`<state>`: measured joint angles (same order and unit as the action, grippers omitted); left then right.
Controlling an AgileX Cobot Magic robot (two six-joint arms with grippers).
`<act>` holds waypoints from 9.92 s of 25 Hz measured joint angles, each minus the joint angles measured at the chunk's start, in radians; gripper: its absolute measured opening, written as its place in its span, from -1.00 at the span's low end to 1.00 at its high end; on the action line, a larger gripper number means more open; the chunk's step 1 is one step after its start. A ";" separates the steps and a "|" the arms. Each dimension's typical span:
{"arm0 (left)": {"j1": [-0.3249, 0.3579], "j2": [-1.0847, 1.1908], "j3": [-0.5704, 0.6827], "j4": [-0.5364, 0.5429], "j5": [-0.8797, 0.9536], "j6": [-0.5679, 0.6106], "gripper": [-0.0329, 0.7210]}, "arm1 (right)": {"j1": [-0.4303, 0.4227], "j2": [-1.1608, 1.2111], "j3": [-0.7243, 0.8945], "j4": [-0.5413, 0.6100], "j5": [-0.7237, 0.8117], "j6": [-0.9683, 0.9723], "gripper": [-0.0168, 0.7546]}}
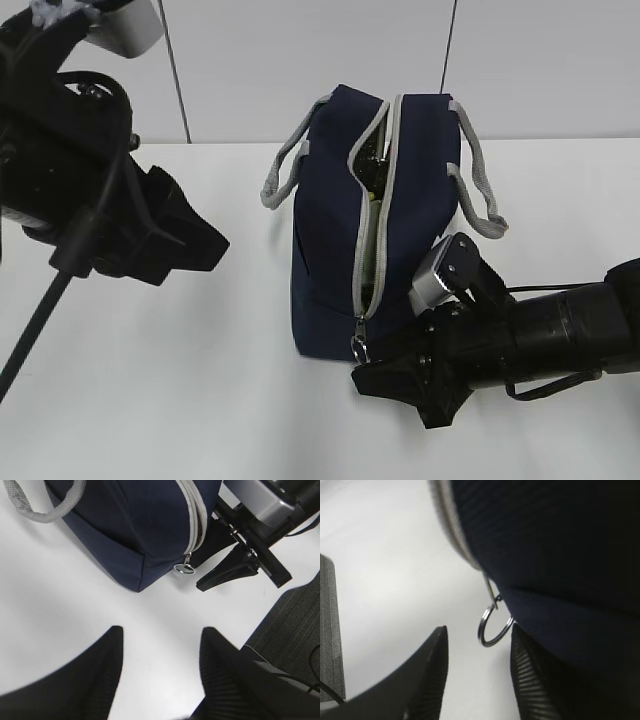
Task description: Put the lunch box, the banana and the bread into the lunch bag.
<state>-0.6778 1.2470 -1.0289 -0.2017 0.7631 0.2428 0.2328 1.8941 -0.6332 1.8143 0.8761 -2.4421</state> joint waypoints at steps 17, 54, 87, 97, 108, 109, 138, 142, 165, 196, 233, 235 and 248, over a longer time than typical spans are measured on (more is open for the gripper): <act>0.000 0.000 0.000 0.006 0.023 0.000 -0.01 | 0.000 0.000 -0.024 0.000 -0.042 0.014 -0.56; 0.000 0.000 0.000 0.006 0.037 0.000 -0.10 | 0.000 -0.046 -0.044 -0.117 -0.067 0.247 -1.00; 0.000 0.000 0.000 -0.037 0.037 0.000 -0.14 | 0.000 -0.341 -0.058 -0.511 -0.133 0.688 -1.00; 0.000 0.000 0.000 -0.050 0.031 0.000 -0.15 | 0.000 -0.392 -0.192 -0.539 -0.094 0.733 -1.00; 0.000 0.000 0.000 -0.071 -0.008 0.050 -0.15 | 0.000 -0.412 -0.316 -0.640 -0.069 0.823 -1.00; 0.000 0.000 0.000 -0.073 -0.010 0.056 -0.15 | 0.000 -0.417 -0.322 -0.650 -0.069 0.825 -1.00; 0.000 0.118 0.155 -0.709 -0.314 0.825 -0.15 | 0.000 -0.437 -0.424 -0.680 -0.204 0.831 -1.00; 0.051 0.162 0.157 -0.824 -0.331 0.874 -0.15 | 0.000 -0.435 -0.424 -0.680 -0.206 0.831 -1.00; 0.298 0.389 0.158 -1.527 -0.067 1.605 0.32 | 0.000 -0.435 -0.424 -0.680 -0.206 0.831 -1.00; 0.242 0.484 0.071 -1.548 -0.077 1.645 -0.88 | 0.000 -0.435 -0.424 -0.620 -0.186 0.831 -1.00; 0.160 0.484 0.066 -1.474 -0.052 1.567 -0.90 | -0.070 -0.264 -0.748 -0.914 0.174 0.923 -1.00; 0.160 0.484 0.066 -1.469 -0.052 1.566 -0.90 | -0.071 -0.245 -0.766 -0.916 0.179 0.930 -1.00; 0.160 0.484 0.065 -1.408 -0.049 1.521 -0.90 | -0.071 -0.214 -0.852 -0.951 0.172 0.965 -1.00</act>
<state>-0.5175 1.7306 -0.9643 -1.6096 0.7145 1.7643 0.1622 1.6800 -1.4851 0.8637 1.0484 -1.4766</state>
